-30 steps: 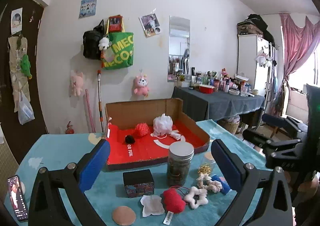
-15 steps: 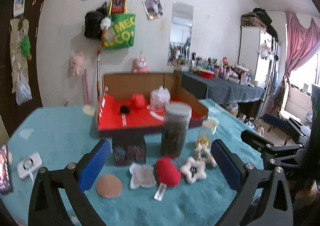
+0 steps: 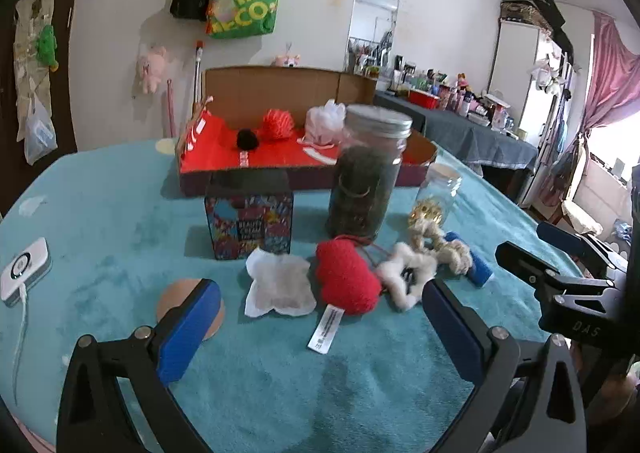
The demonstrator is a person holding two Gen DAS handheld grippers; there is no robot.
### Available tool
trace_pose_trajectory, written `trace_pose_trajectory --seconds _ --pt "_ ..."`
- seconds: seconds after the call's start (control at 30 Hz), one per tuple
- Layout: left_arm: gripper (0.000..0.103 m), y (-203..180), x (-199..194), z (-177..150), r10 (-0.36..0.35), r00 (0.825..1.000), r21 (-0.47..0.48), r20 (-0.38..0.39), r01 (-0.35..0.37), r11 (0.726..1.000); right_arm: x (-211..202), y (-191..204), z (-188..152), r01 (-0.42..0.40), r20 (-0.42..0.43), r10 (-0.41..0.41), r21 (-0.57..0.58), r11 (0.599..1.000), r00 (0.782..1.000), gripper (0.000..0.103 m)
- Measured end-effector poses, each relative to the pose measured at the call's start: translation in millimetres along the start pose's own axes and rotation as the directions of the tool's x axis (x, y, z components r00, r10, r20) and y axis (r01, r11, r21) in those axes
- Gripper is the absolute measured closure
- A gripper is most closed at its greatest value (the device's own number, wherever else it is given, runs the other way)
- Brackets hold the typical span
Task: Organize soft objects
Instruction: 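Withdraw both tools from the box back toward the table items, then grasp the tan round sponge with the left tool while the right tool grasps the blue cylinder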
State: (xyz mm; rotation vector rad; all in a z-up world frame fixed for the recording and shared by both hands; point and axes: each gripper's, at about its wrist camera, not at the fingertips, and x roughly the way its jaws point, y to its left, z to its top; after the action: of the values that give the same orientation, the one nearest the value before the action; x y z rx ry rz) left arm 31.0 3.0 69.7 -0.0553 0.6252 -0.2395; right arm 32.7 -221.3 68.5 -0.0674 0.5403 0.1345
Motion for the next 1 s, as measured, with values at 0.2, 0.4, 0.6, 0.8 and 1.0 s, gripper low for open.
trace_pose_trajectory --seconds 0.2,0.4,0.6,0.8,1.0 --pt "0.0 8 10 -3 0.009 1.0 -0.014 -0.027 -0.009 1.0 12 1 -6 0.002 -0.031 -0.002 -0.01 1.0 1.0 0.008" --pt "0.0 18 18 -1 0.014 0.998 -0.025 -0.053 -0.016 1.0 23 2 -6 -0.019 -0.063 0.017 -0.02 1.0 0.998 0.008" --pt "0.0 33 23 2 0.035 0.995 -0.013 -0.09 -0.036 0.999 33 2 -3 -0.029 -0.091 0.026 -0.033 0.999 0.996 0.008" --pt "0.004 55 26 3 0.074 0.988 0.017 -0.138 -0.072 0.997 42 -6 -1 -0.013 -0.128 0.008 -0.036 0.999 0.992 0.008" --pt "0.027 77 45 -8 0.113 0.968 0.032 -0.224 -0.108 0.994 56 -24 -11 -0.04 -0.189 0.038 -0.006 0.999 0.981 0.008"
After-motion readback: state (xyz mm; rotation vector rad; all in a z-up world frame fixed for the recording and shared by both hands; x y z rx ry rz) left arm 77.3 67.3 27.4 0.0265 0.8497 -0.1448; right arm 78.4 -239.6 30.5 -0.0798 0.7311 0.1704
